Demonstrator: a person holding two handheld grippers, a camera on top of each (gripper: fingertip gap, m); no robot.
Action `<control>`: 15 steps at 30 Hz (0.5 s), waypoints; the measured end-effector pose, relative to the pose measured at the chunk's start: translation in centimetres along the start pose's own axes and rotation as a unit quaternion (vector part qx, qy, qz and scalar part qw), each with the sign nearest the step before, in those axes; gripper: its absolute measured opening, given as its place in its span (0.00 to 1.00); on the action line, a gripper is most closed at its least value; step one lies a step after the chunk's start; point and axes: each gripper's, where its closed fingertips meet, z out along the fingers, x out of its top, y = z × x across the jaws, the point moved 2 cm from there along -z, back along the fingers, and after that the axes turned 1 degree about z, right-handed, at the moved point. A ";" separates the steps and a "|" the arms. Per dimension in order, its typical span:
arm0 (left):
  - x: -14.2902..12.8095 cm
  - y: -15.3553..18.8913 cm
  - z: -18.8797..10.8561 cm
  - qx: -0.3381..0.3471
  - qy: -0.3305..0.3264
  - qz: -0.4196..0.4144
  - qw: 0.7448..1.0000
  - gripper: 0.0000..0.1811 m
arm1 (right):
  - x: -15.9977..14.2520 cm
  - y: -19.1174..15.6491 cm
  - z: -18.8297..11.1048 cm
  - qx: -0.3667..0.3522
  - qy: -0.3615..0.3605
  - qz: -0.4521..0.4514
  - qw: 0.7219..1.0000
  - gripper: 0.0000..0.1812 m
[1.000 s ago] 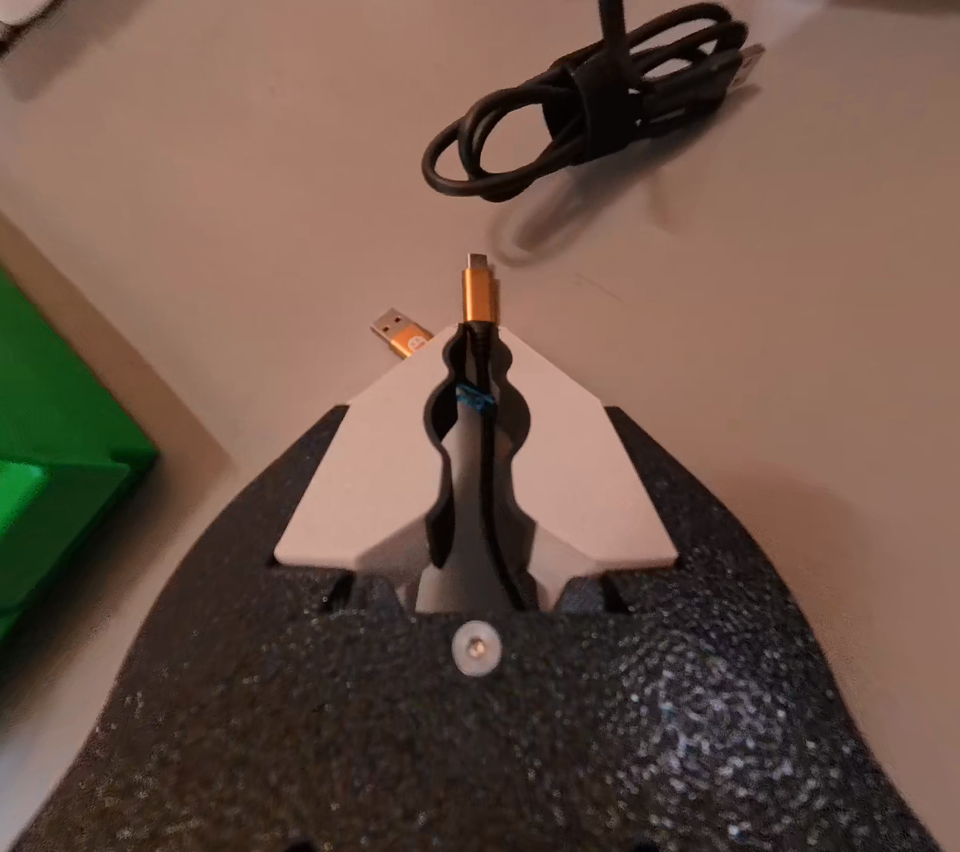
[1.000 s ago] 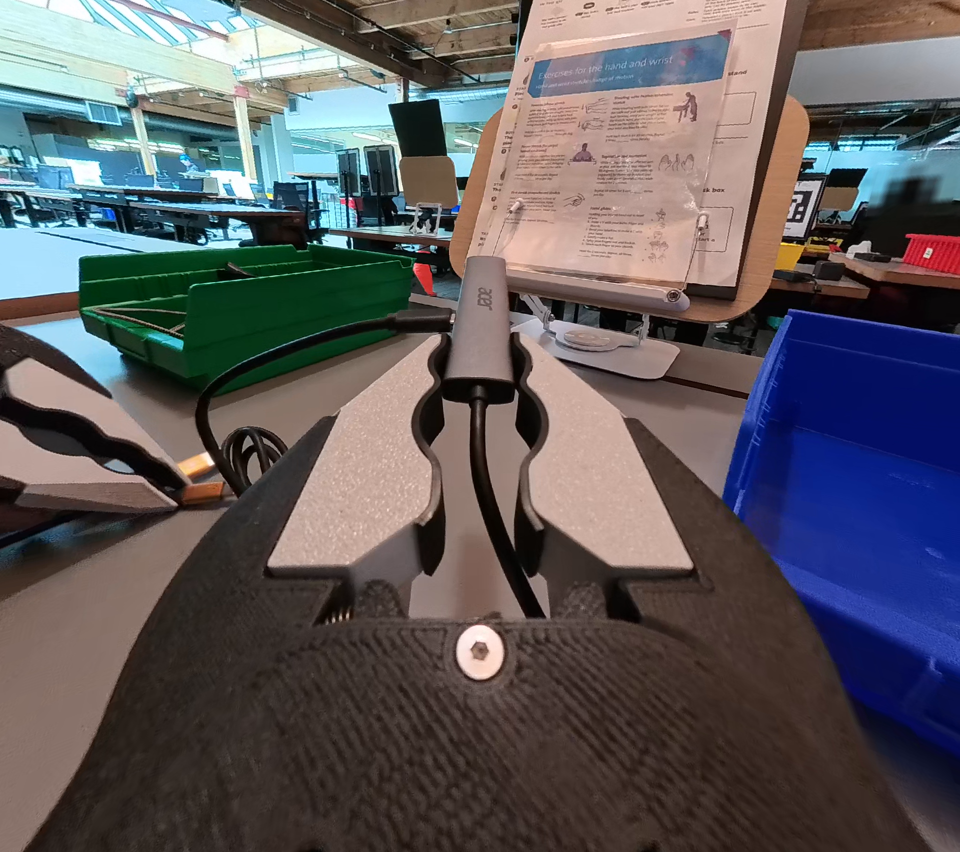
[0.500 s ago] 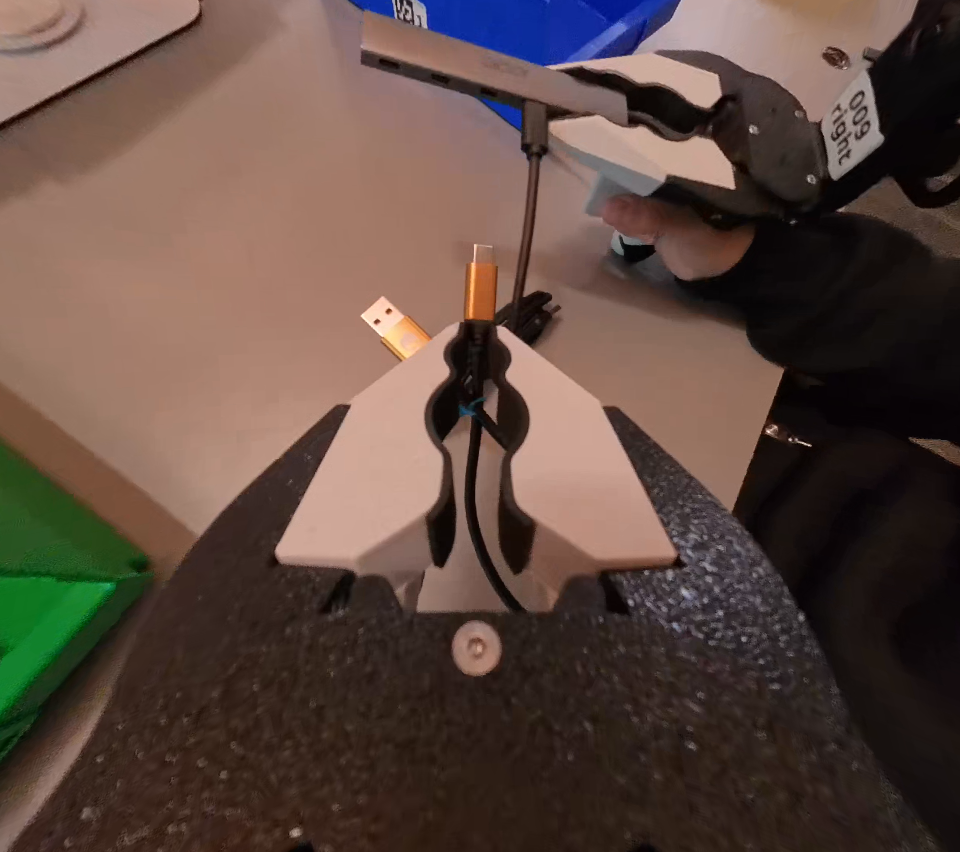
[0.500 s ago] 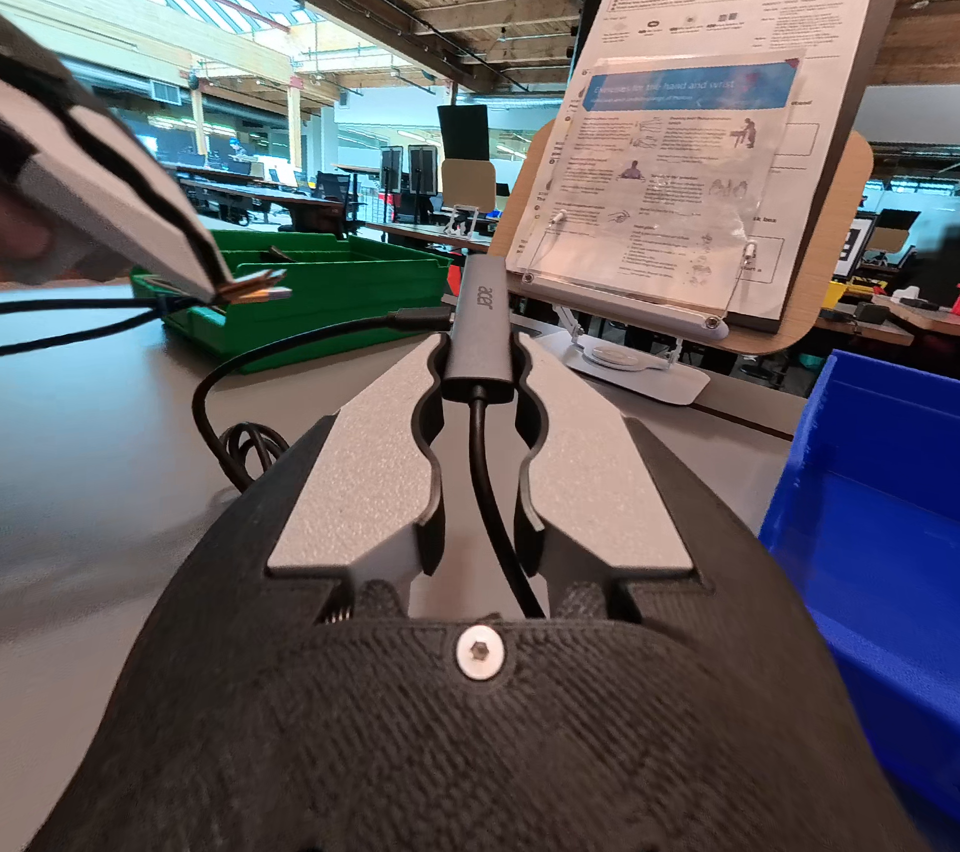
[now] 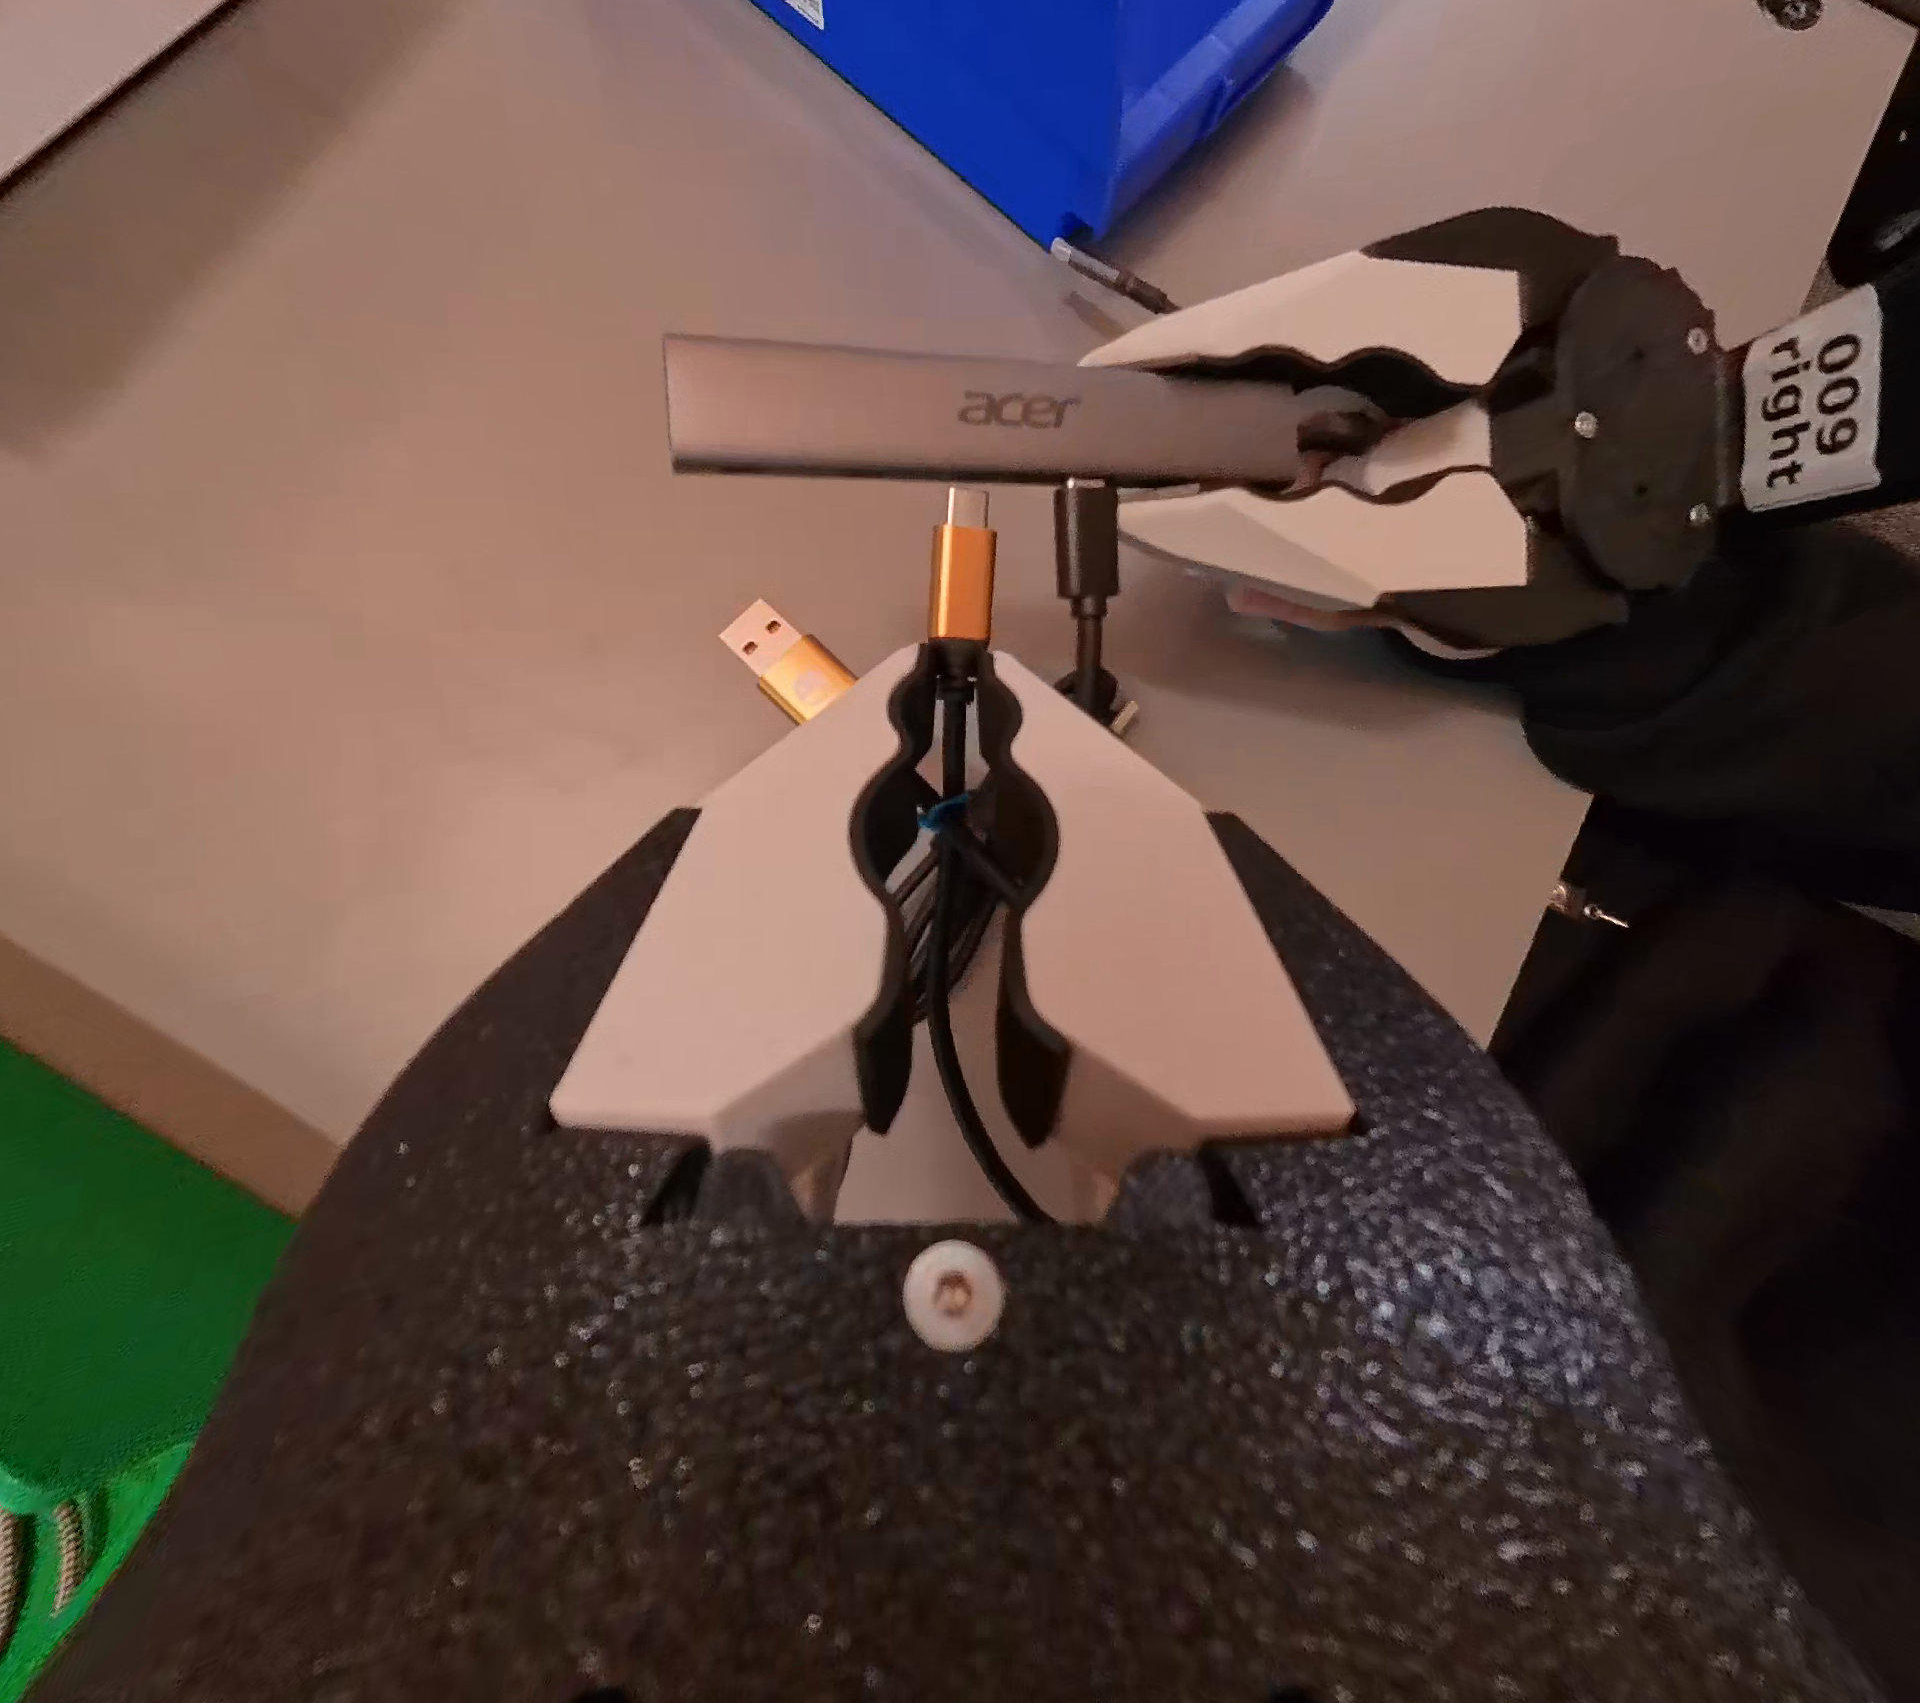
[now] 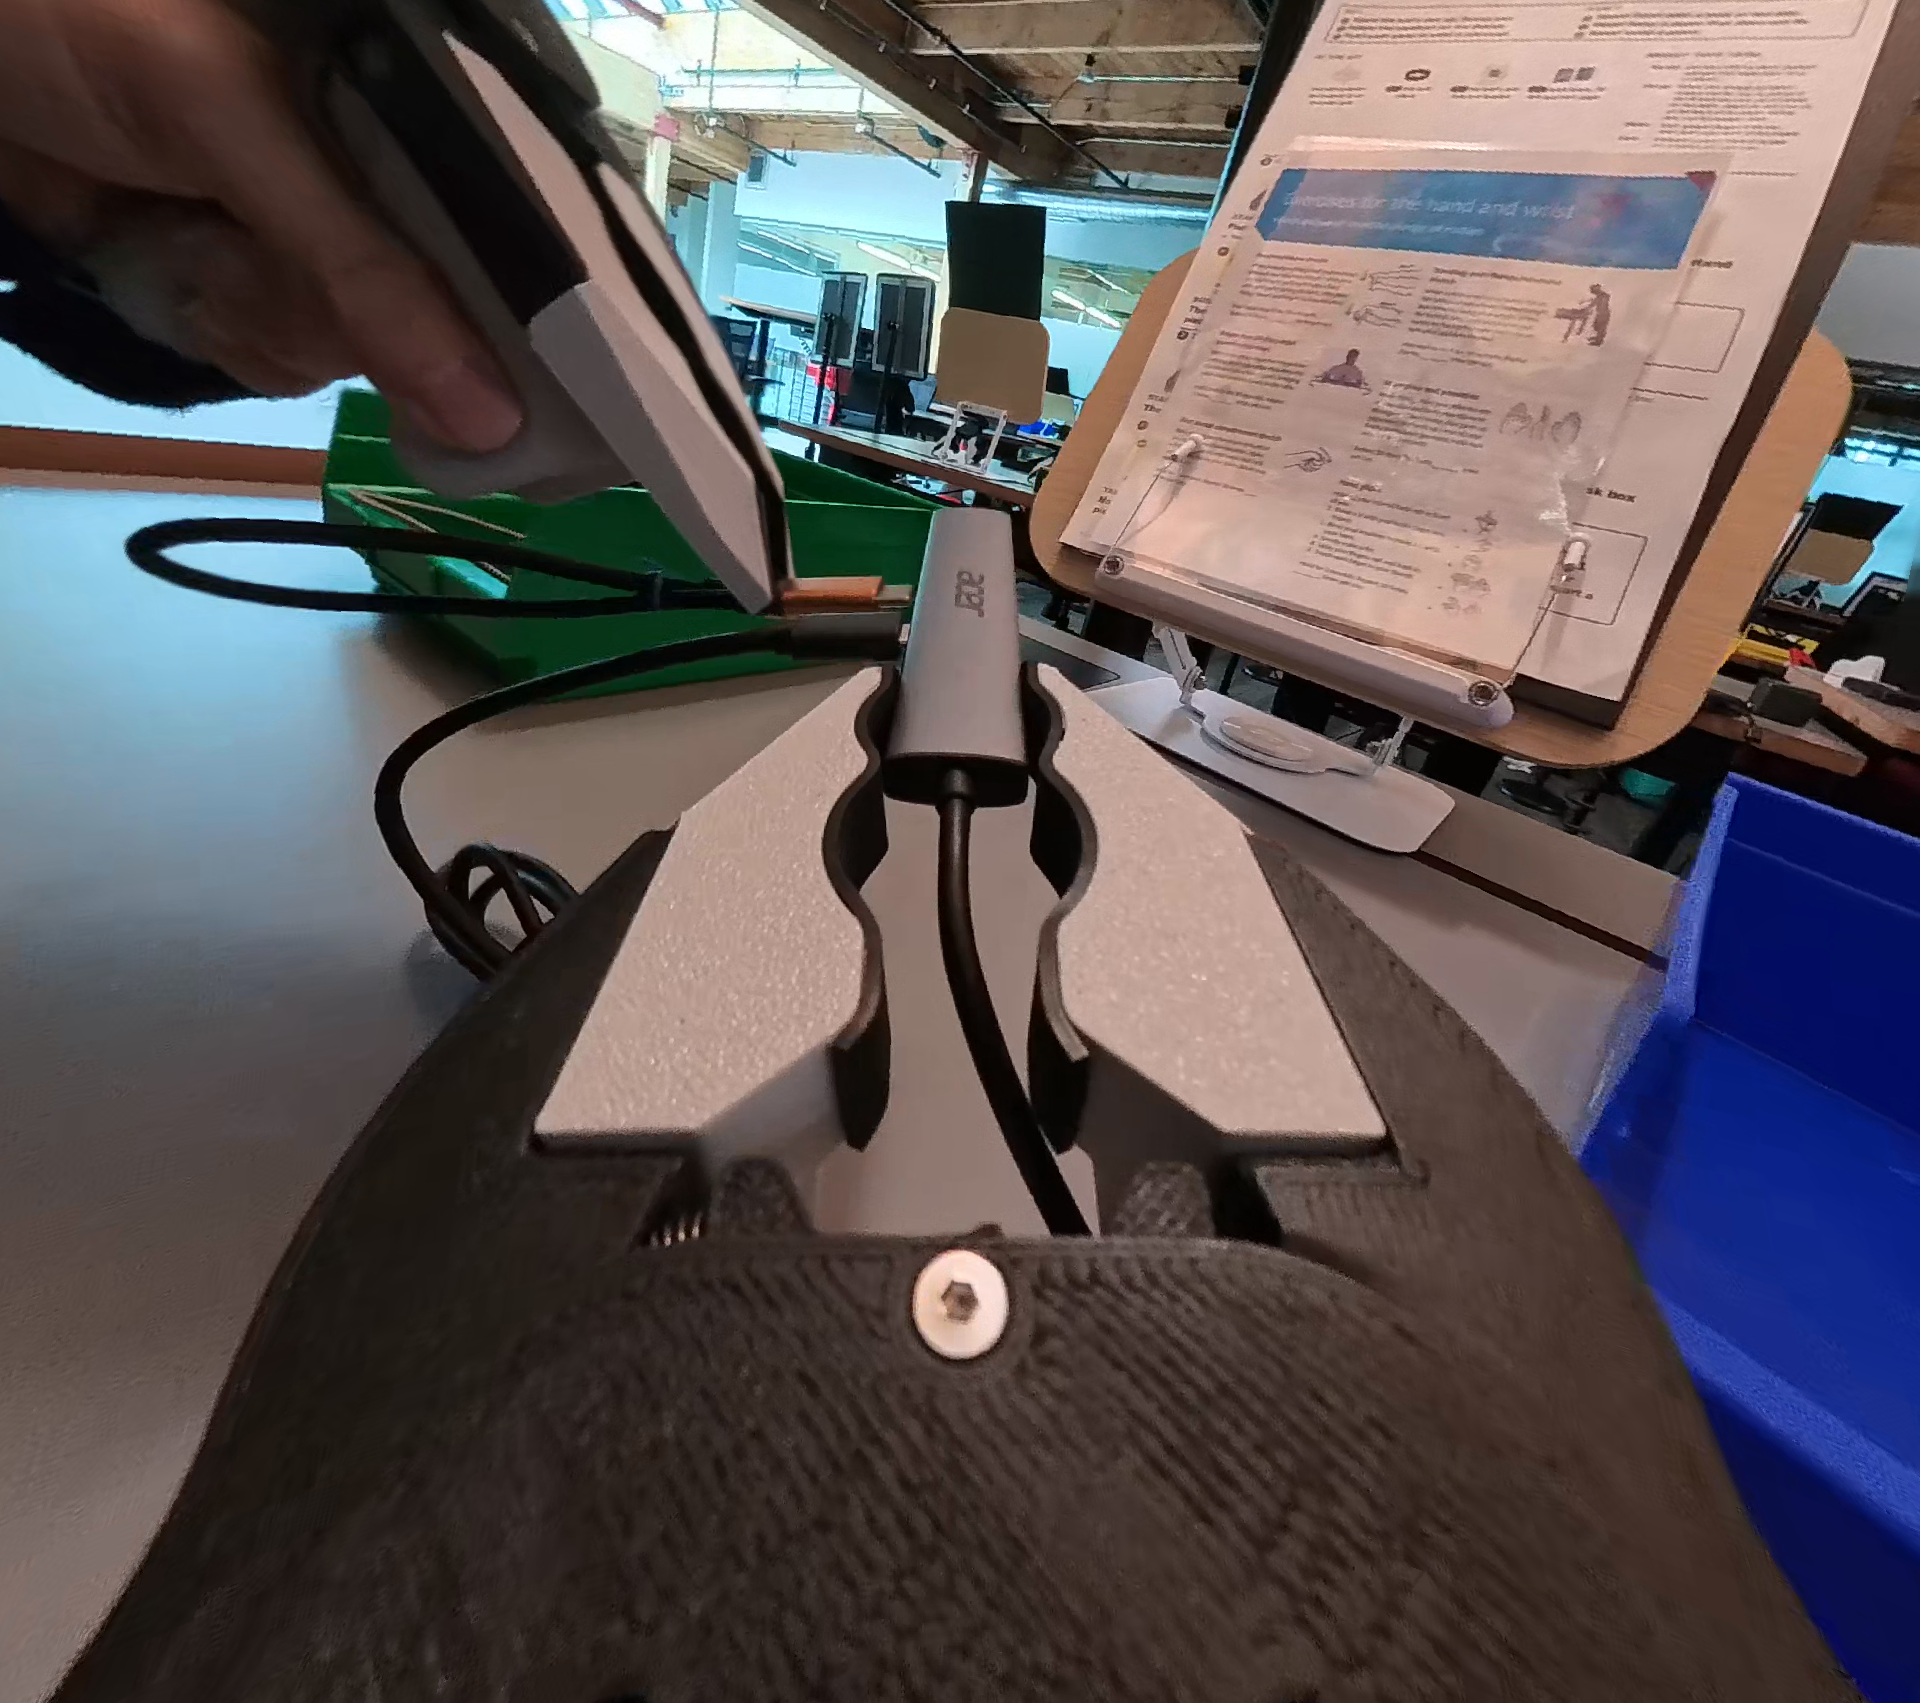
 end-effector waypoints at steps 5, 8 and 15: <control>0.0 0.1 0.3 0.004 -0.004 0.000 1.000 0.03 | 0.0 0.0 0.0 -0.003 0.000 -0.005 1.000 0.12; -0.2 0.0 0.4 0.010 -0.012 0.000 1.000 0.03 | -0.2 -0.3 0.1 -0.009 -0.010 -0.031 0.999 0.12; 0.0 0.1 0.1 0.012 -0.002 -0.005 1.000 0.03 | -0.2 -0.4 0.2 -0.020 -0.014 -0.065 0.998 0.12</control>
